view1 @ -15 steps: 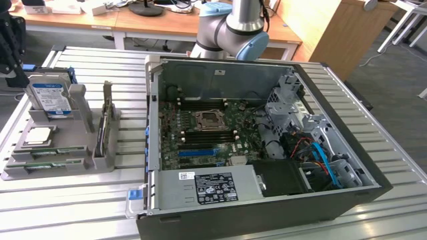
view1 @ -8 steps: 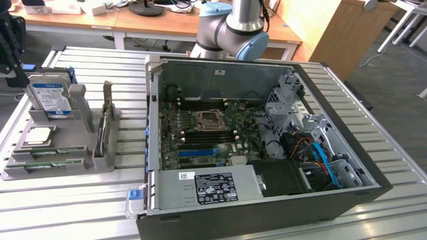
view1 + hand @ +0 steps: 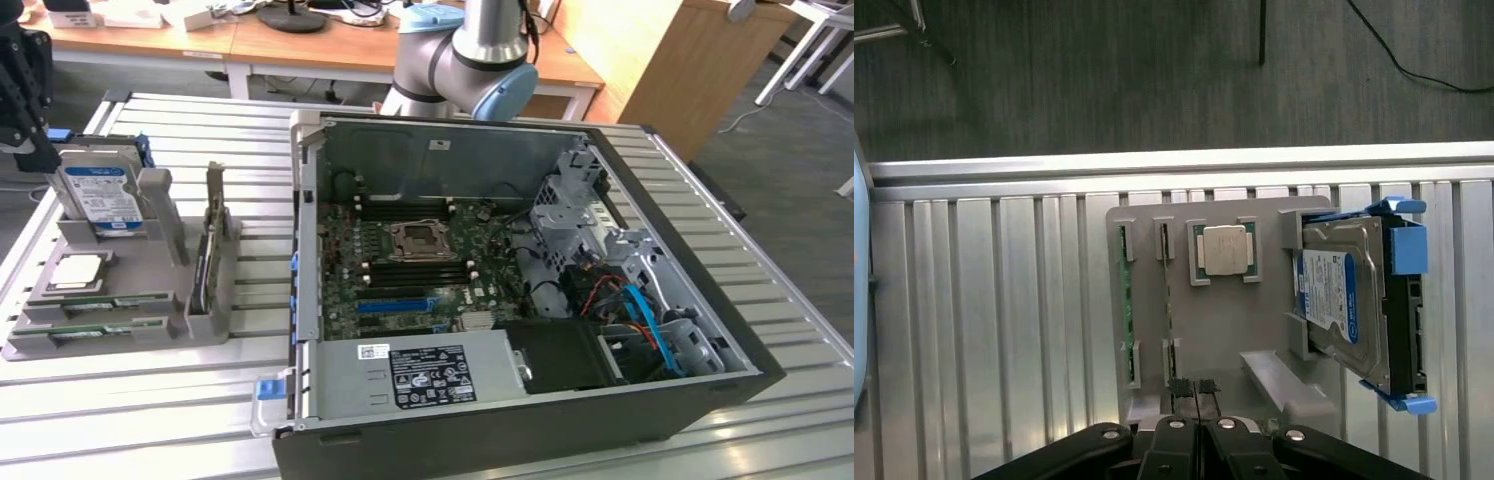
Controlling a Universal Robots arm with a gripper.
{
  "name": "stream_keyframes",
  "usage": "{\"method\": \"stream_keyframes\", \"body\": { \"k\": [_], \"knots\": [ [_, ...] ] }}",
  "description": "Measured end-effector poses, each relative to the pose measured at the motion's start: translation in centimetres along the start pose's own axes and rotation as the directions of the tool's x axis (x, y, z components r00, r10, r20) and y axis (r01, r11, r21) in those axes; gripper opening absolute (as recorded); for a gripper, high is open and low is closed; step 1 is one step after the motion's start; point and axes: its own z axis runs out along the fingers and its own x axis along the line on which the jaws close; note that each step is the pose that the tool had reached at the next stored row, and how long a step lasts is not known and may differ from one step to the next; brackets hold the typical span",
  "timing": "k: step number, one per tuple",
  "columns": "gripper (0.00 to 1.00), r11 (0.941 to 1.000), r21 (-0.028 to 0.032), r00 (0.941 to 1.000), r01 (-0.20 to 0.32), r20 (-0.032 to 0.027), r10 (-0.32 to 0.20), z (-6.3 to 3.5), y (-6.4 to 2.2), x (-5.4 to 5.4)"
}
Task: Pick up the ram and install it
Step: 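Pick up the ram and move it above insertion slot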
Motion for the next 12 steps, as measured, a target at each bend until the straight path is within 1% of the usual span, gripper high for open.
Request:
{"method": "stream_keyframes", "body": {
  "k": [2,3,4,5,6,7,9,10,11,12],
  "knots": [
    [0.11,1.0,0.0001,1.0,0.0,0.0002,0.0,0.01,0.0,0.0],
    [0.11,1.0,-0.0003,1.0,0.0,0.0013,0.0,0.0,0.0,0.0],
    [0.11,1.0,-0.001,1.0,0.001,0.0044,-0.001,0.0,0.0,0.01],
    [0.11,1.0,-0.0015,1.0,0.001,0.0091,-0.001,0.01,0.0,0.01],
    [0.11,1.0,-0.0021,0.9999,0.001,0.0153,-0.001,0.01,0.0,0.0],
    [0.11,1.0,-0.0038,0.9997,0.001,0.024,-0.001,0.0,0.0,0.0],
    [0.11,1.0,-0.0085,0.9989,0.001,0.0475,0.0,0.0,0.0,0.0],
    [0.11,1.0,-0.0098,0.9986,0.001,0.0537,0.0,0.0,0.0,0.0],
    [0.11,0.9999,-0.0103,0.9985,0.001,0.0555,0.0,-0.01,0.0,0.0],
    [0.11,0.9999,-0.0102,0.9985,0.001,0.0555,0.0,0.0,0.0,0.0]
  ]
}}
